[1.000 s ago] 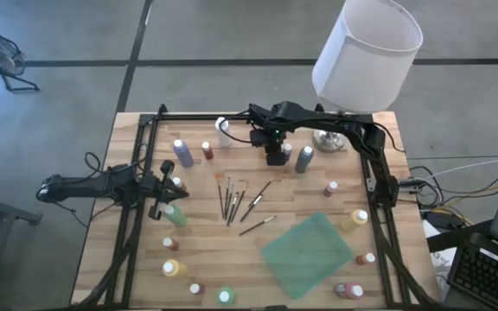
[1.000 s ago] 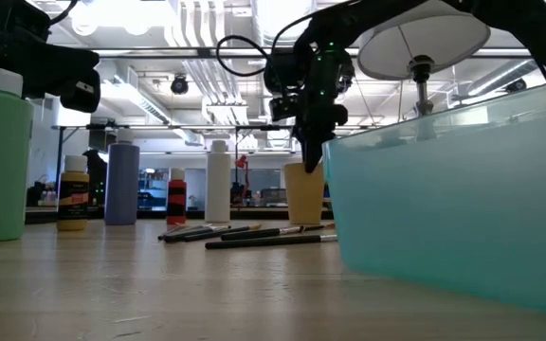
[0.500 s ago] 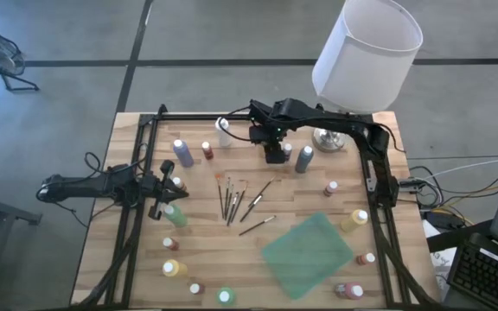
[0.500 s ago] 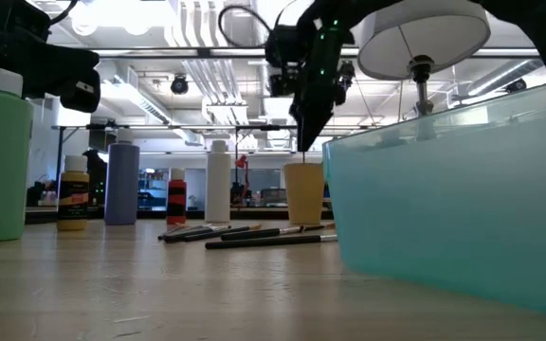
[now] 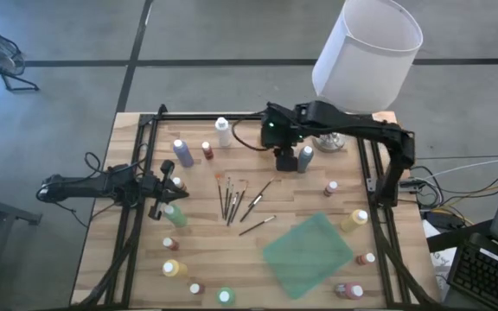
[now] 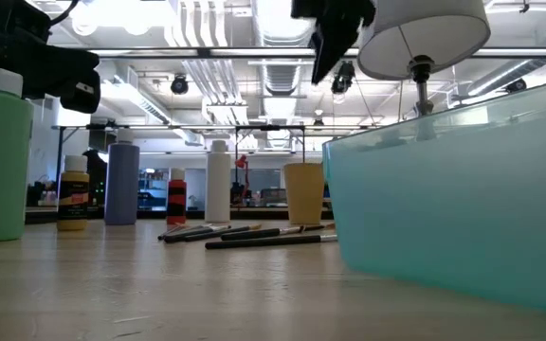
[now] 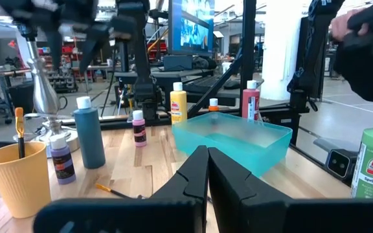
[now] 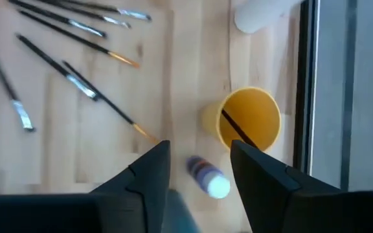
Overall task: Pick & Place Paint Supplies
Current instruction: Put the gold paintbrush into the yellow cup
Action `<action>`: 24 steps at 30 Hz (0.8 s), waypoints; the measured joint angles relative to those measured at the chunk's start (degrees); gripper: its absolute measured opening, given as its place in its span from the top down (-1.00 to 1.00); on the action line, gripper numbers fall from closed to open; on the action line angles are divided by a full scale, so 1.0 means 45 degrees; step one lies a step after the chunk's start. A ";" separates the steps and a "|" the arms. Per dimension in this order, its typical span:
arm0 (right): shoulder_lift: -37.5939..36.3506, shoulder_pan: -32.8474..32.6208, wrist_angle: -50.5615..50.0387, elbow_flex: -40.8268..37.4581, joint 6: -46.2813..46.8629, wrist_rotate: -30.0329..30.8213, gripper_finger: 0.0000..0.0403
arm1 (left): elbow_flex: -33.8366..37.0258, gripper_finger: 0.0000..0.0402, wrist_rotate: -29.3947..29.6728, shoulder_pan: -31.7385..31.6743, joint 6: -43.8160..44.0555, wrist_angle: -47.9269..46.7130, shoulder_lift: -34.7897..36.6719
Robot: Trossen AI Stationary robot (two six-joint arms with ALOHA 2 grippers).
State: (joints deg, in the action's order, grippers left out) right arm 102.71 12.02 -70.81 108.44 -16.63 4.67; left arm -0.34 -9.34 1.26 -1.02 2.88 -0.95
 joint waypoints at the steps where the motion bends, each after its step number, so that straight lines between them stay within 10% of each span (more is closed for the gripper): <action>1: -0.0204 -0.0181 -0.0059 0.0000 0.0219 0.0004 0.26 | 0.0000 0.93 0.0000 -0.0004 -0.0002 0.0004 -0.0005; 24: -0.0911 -0.2641 0.0635 -0.2748 0.1162 -0.0001 0.60 | 0.0000 0.93 0.0000 -0.0001 -0.0002 -0.0068 -0.0002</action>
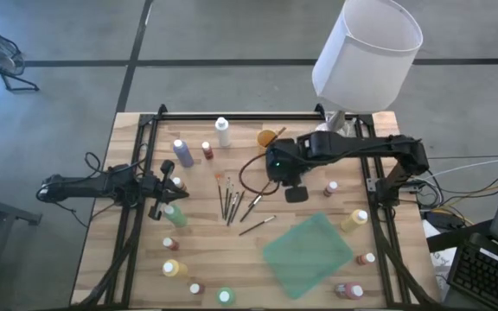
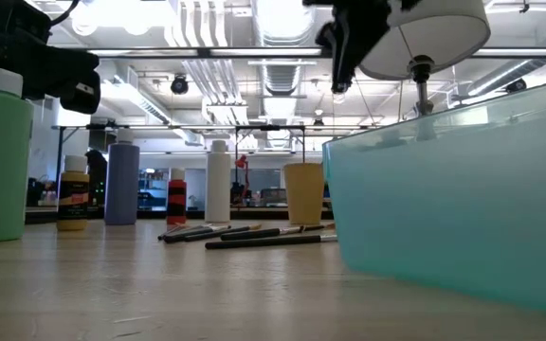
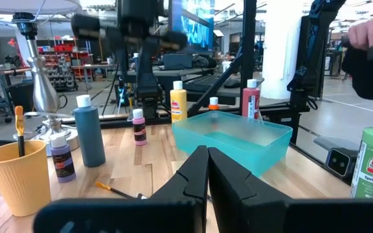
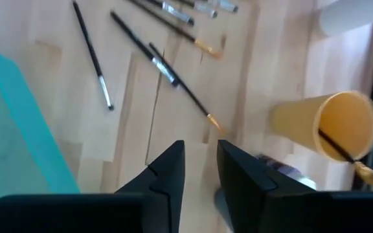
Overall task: Pick & Place Paint Supplies
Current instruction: Put the gold paintbrush into the yellow cup
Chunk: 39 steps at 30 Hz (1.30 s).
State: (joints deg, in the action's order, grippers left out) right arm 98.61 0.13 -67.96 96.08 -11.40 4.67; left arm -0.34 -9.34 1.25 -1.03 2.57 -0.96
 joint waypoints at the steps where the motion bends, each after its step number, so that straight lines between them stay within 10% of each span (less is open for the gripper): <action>1: 0.0003 0.0002 0.0323 -0.0390 -0.0172 0.0000 0.61 | 0.0000 0.93 0.0000 0.0001 0.0001 0.0000 -0.0001; 18: 0.0008 0.0047 0.5399 -0.4592 -0.4454 0.1339 0.54 | 0.0000 0.93 0.0000 -0.0001 0.0000 -0.0005 -0.0001; 39: 0.0863 0.1235 0.8282 -0.5732 -0.5477 0.3432 0.49 | 0.0000 0.93 0.0005 0.0001 -0.0002 -0.0015 -0.0034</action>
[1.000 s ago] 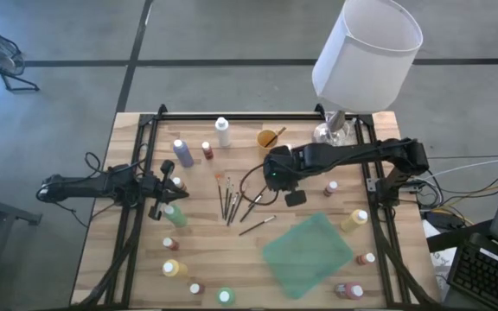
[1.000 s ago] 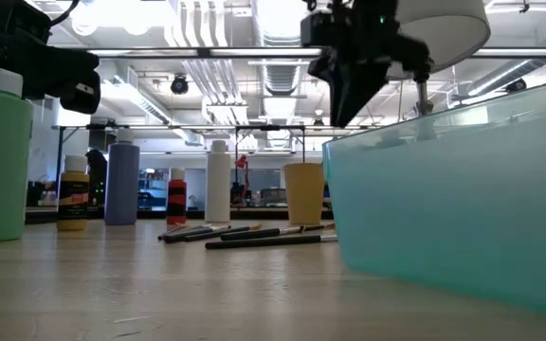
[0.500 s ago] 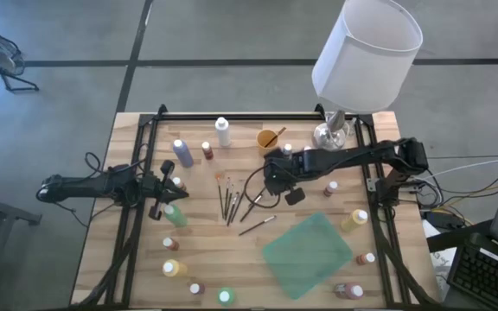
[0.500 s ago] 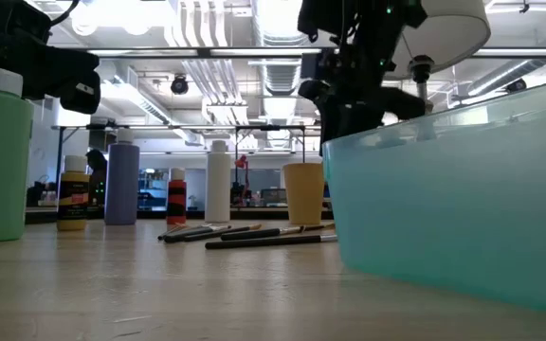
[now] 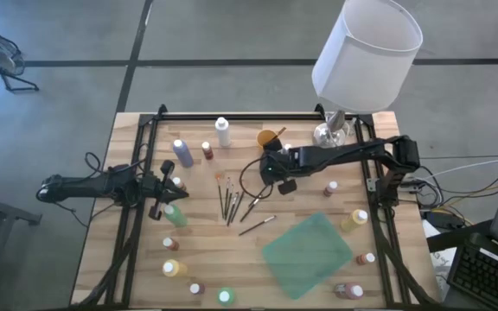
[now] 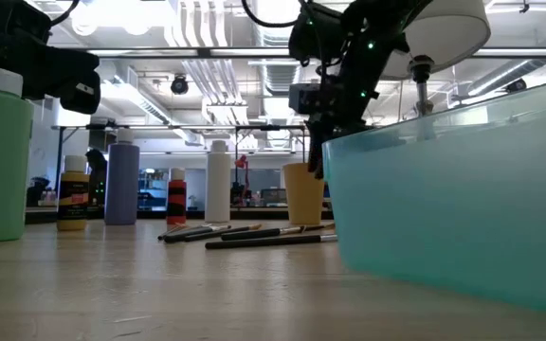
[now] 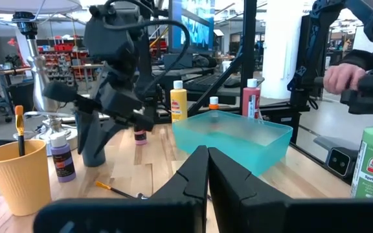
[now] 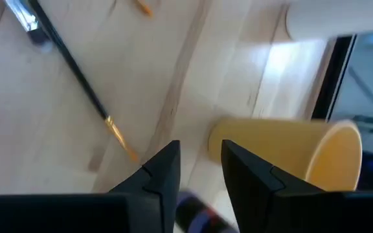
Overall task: Pick & Place Paint Supplies
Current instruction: Put the gold paintbrush into the yellow cup
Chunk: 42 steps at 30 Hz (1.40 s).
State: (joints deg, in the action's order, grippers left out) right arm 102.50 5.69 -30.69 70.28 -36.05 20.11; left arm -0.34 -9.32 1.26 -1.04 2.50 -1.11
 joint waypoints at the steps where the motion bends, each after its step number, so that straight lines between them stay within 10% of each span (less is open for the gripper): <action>1: 0.0090 -0.0007 0.0072 0.0000 -0.0152 -0.0004 0.51 | 0.0000 0.93 0.0000 0.0000 0.0000 0.0000 -0.0022; 42: 0.1434 0.0003 -0.1228 0.0073 -0.0653 0.0166 0.32 | 0.0000 0.93 0.0044 -0.0002 0.0000 -0.0005 -0.0124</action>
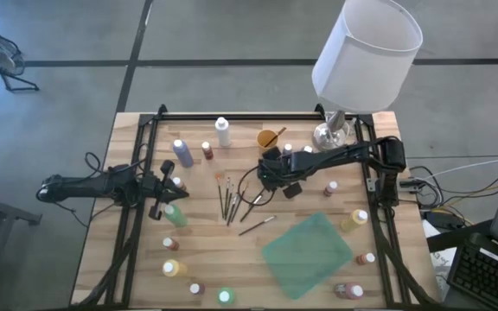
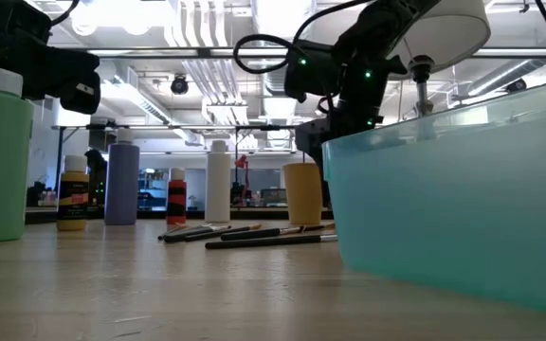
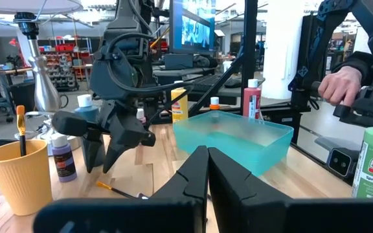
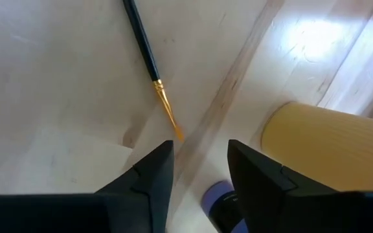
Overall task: Pick & Place Paint Supplies
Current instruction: Put the gold paintbrush into the yellow cup
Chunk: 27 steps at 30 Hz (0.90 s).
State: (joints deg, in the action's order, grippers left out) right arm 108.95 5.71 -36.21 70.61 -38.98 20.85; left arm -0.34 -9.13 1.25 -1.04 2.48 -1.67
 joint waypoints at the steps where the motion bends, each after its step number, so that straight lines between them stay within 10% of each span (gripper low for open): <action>1: 0.0033 0.0037 0.0022 0.0000 -0.0005 -0.0019 0.34 | 0.0000 0.93 0.0000 0.0002 0.0000 0.0000 0.0000; 27: 0.0905 0.0288 0.0250 0.0000 -0.0175 -0.0905 0.79 | 0.0000 0.93 -0.0003 0.0002 0.0002 0.0000 0.0000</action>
State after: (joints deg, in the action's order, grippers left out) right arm 113.02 7.01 -35.09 70.61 -39.77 16.78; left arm -0.34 -9.14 1.26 -1.03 2.48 -1.67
